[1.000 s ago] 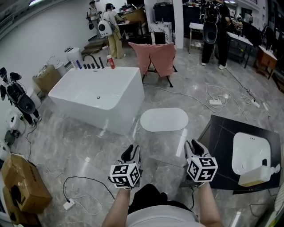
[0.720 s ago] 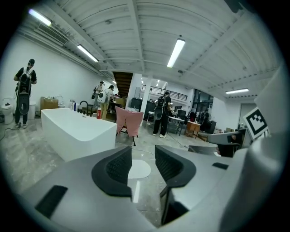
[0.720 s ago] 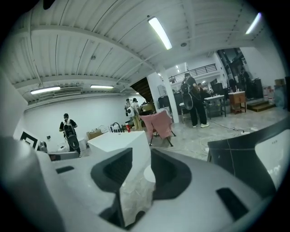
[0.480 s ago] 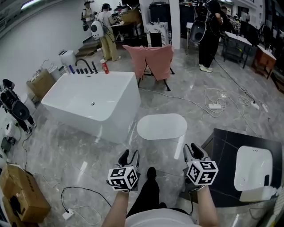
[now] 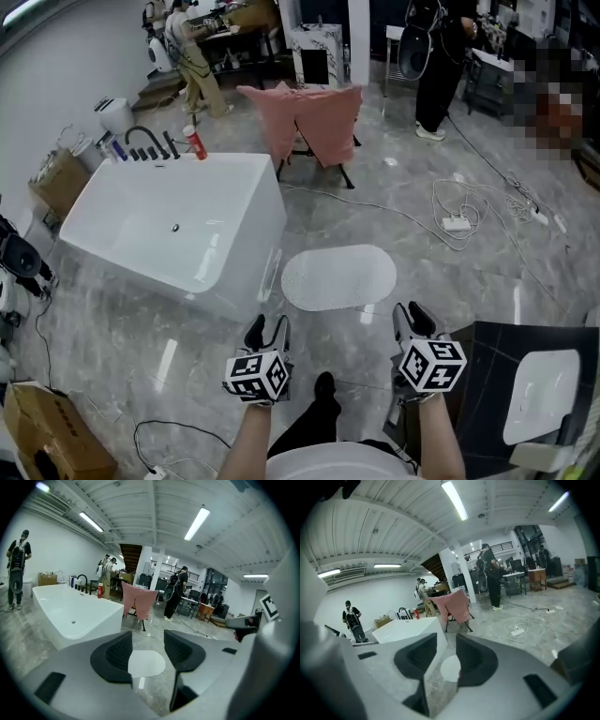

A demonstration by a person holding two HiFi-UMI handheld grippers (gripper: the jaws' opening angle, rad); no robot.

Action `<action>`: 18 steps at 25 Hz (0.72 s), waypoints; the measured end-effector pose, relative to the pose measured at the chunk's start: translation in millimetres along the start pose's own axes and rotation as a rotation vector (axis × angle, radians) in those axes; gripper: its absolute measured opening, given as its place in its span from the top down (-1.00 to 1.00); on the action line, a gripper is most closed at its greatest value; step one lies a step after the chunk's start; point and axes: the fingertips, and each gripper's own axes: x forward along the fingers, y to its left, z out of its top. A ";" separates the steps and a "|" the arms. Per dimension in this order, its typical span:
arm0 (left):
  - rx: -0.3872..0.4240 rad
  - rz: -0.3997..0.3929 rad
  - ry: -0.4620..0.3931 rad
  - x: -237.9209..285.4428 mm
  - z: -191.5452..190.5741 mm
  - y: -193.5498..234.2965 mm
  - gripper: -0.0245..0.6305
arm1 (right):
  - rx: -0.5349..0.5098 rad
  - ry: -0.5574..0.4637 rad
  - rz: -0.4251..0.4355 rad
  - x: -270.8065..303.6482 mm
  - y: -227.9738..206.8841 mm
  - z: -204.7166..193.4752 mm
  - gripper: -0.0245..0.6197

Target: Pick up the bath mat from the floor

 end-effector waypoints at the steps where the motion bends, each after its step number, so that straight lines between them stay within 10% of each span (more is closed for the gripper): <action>1: -0.003 0.001 0.002 12.6 6.6 6.3 0.33 | 0.002 0.000 -0.006 13.5 -0.4 6.6 0.57; 18: -0.027 0.029 0.062 147.3 34.5 44.9 0.33 | 0.039 0.016 -0.094 135.7 -57.8 56.5 0.57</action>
